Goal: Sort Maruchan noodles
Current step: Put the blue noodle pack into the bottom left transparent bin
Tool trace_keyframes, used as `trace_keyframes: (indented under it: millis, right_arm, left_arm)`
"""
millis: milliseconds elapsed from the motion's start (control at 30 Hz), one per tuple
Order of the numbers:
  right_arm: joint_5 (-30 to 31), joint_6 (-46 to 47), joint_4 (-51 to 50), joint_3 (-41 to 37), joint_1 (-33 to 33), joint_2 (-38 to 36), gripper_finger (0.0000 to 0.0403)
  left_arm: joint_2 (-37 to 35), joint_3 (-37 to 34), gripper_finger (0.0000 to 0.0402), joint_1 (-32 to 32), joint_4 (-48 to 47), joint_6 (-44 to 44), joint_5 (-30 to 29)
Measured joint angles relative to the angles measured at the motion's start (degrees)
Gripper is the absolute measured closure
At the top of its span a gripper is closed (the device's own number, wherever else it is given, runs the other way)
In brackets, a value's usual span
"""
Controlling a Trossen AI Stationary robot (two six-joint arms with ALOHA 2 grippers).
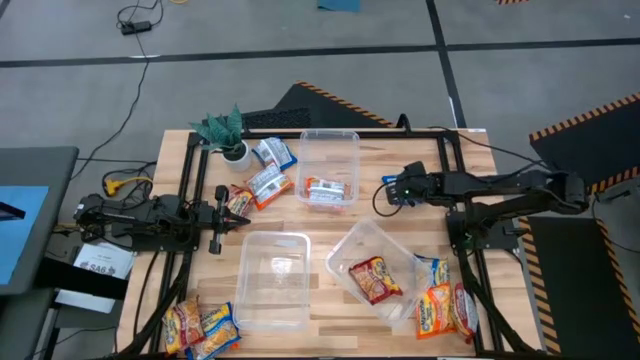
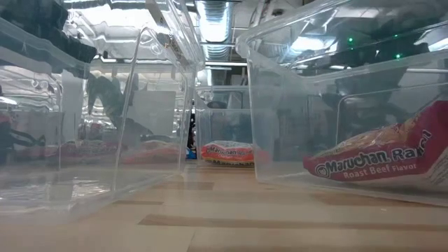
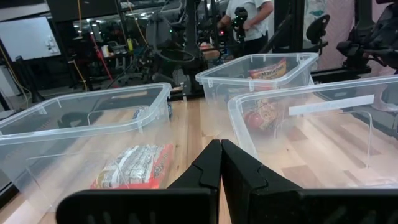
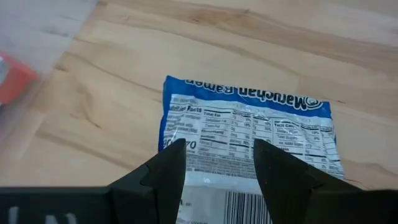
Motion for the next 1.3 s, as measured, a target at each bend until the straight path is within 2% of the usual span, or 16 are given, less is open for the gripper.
trace_keyframes:
  millis: [300,767,900,1067,1100,1300]
  right_arm:
    - [-0.02,-0.02,2.46,-1.18,0.24,0.89,0.0193]
    - [1.87,-1.94,6.31,-0.92,0.04,10.69,0.0201]
    - [2.38,-2.6,6.14,-0.92,0.06,11.39,0.0253]
    - [2.04,-4.49,5.34,-1.01,0.08,10.27,0.0375]
    - [2.03,-4.77,5.27,-1.07,0.08,9.9,0.0387]
    - [0.81,-5.97,3.12,-0.88,0.08,6.08,0.0396]
  left_arm:
    - [-0.01,0.0,0.0401,0.0,0.0,-0.01,0.0]
    - [-0.01,0.0,0.0401,-0.01,0.0,0.0,0.0]
    - [0.0,0.0,0.0401,0.0,0.0,0.0,0.0]
    - [0.0,0.02,0.0401,0.01,0.0,0.0,0.0]
    - [0.0,0.01,0.0401,-0.01,0.01,-0.01,0.02]
    - [-0.01,0.0,0.0402,-0.01,0.01,0.0,0.0]
